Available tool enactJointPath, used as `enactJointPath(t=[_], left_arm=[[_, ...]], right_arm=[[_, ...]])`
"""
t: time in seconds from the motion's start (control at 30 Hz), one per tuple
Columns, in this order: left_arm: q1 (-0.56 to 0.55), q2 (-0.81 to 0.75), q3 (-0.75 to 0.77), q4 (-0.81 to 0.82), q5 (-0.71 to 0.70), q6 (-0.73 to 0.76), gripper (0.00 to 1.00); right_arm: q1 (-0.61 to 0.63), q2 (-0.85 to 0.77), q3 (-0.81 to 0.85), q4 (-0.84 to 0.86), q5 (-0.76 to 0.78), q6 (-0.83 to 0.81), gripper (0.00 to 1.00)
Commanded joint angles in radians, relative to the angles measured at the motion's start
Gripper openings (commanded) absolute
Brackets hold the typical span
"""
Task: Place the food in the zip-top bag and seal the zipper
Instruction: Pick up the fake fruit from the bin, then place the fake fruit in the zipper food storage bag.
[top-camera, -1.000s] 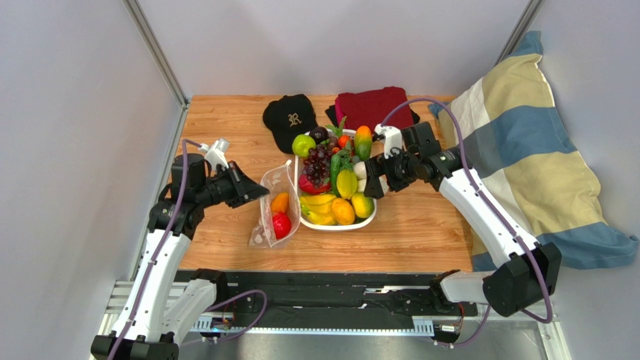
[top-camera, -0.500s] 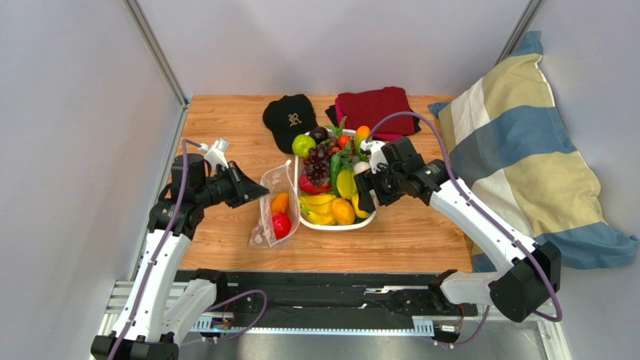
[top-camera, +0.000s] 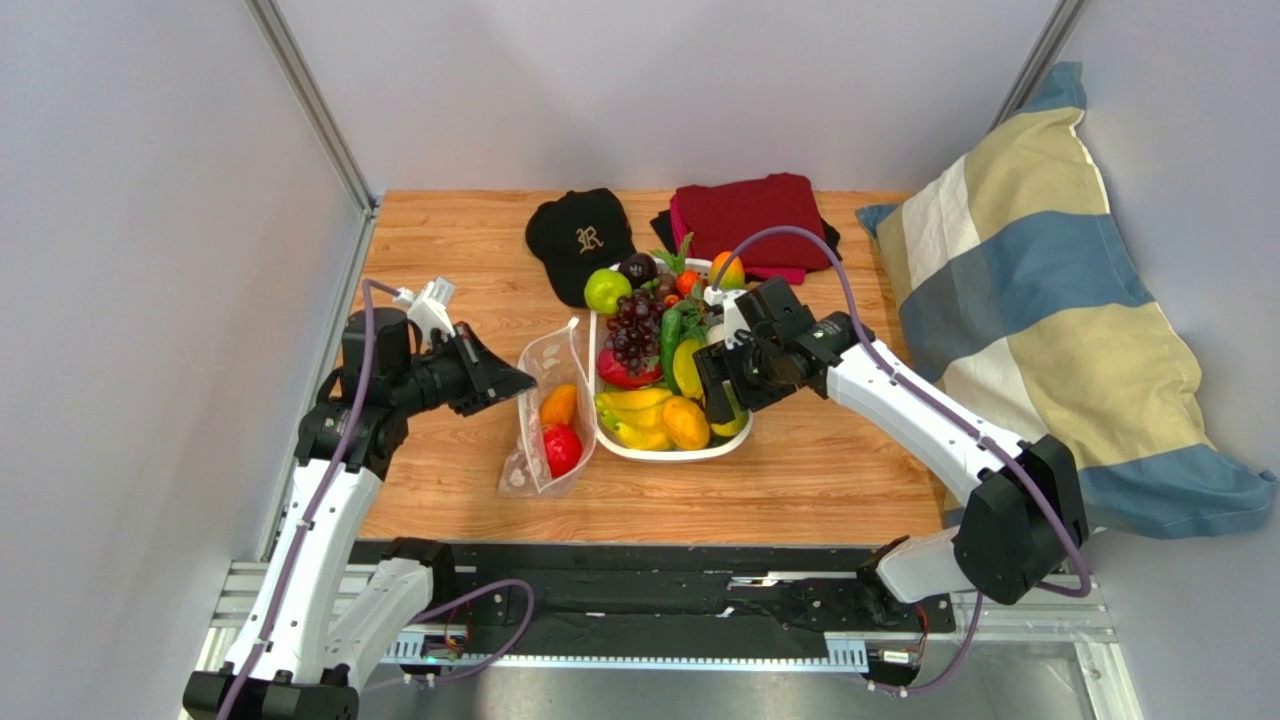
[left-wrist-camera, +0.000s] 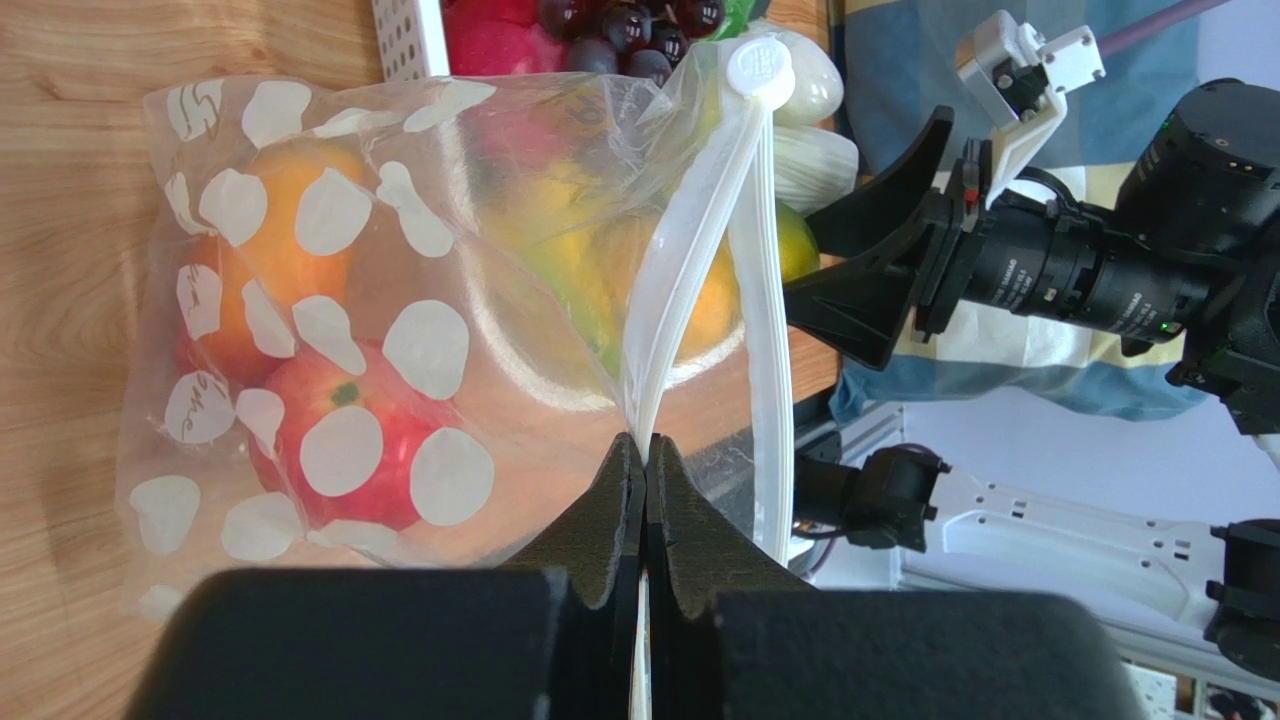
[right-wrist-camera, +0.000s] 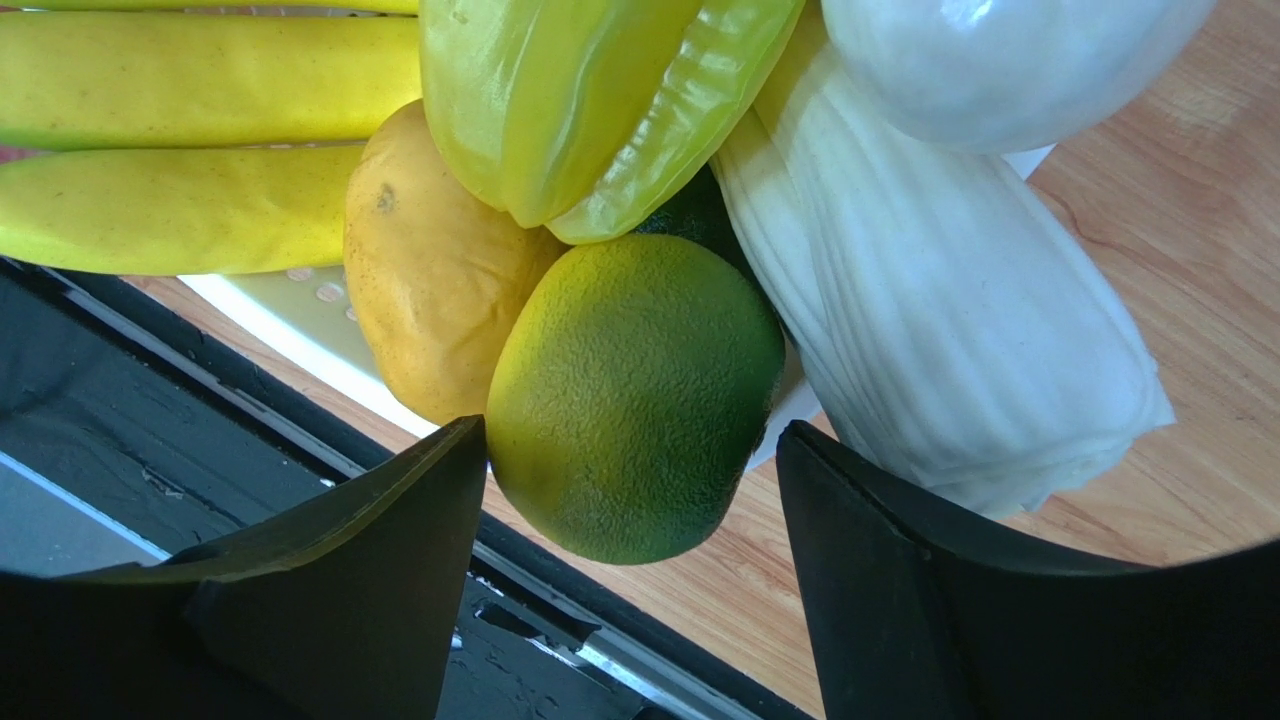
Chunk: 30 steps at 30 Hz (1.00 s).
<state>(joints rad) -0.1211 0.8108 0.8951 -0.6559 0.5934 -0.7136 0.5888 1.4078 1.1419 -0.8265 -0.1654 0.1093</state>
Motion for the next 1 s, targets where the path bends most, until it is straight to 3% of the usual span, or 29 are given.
enactJointPath(t=[0.0,0.13,0.47,0.53,0.7,0.97], left_arm=[[0.011,-0.004,0.007,0.007,-0.006,-0.004,0.0],[0.012,-0.004,0.005,0.003,-0.006,0.002,0.0],[0.012,0.008,0.016,-0.007,-0.006,0.011,0.0],[0.012,0.01,0.019,-0.01,-0.007,0.013,0.0],[0.012,0.011,0.019,-0.011,-0.006,0.013,0.0],[0.012,0.011,0.025,-0.013,0.002,0.008,0.0]], right_arm=[[0.008,0.019,0.029,0.044,0.01,0.024,0.74],[0.008,0.023,0.044,0.044,0.017,0.021,0.64],[0.008,-0.096,0.153,-0.083,-0.078,-0.002,0.11],[0.009,-0.113,0.177,-0.091,-0.115,0.001,0.05],[0.029,-0.104,0.318,-0.034,-0.236,0.039,0.02],[0.301,0.015,0.493,0.184,-0.267,0.079,0.06]])
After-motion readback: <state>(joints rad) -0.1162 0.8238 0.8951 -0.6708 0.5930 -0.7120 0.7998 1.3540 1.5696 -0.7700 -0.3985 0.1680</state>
